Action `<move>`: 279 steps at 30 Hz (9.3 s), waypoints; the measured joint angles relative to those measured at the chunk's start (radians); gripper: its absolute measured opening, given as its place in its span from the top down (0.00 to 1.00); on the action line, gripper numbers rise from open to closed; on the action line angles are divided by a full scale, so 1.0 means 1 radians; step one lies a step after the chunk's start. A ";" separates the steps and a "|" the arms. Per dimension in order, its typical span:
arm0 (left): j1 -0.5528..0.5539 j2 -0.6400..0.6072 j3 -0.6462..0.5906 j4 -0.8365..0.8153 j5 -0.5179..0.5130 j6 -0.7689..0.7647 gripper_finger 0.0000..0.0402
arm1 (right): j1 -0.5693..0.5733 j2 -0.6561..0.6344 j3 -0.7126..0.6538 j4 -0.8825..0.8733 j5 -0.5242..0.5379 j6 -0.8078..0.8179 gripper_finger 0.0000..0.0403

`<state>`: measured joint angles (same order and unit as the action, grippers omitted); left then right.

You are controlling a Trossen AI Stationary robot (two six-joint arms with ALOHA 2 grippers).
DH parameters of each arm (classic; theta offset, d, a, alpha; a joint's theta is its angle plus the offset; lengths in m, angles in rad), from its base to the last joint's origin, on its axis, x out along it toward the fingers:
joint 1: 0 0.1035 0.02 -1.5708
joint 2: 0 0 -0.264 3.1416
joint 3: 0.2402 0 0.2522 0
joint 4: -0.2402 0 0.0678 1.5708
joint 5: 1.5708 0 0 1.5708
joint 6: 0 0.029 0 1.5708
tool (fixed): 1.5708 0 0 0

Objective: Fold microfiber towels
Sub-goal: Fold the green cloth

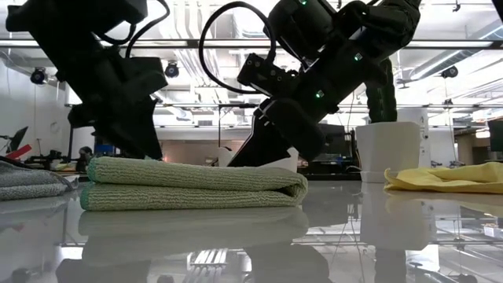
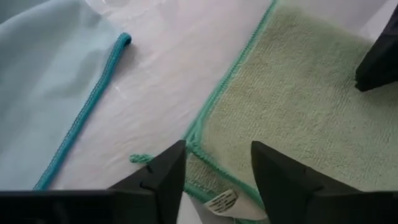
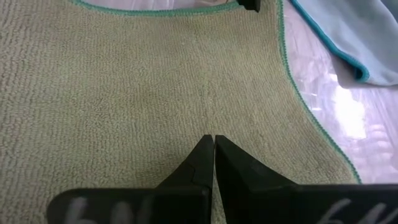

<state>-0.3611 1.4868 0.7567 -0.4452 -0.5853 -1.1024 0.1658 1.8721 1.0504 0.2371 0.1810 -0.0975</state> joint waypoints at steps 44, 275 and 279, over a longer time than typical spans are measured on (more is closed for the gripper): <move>0.002 0.062 -0.035 0.008 0.037 0.149 0.79 | 0.000 -0.032 0.000 -0.031 -0.005 0.061 0.93; -0.228 -0.038 -0.073 0.141 0.336 0.557 0.70 | -0.047 0.238 0.542 -0.491 -0.464 -0.279 0.83; -0.229 -0.126 -0.067 0.114 0.361 0.533 0.69 | -0.053 0.229 0.543 -0.501 -0.424 -0.270 0.76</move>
<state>-0.5900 1.3605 0.6895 -0.3313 -0.2241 -0.5691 0.1127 2.1007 1.5931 -0.2644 -0.2426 -0.3679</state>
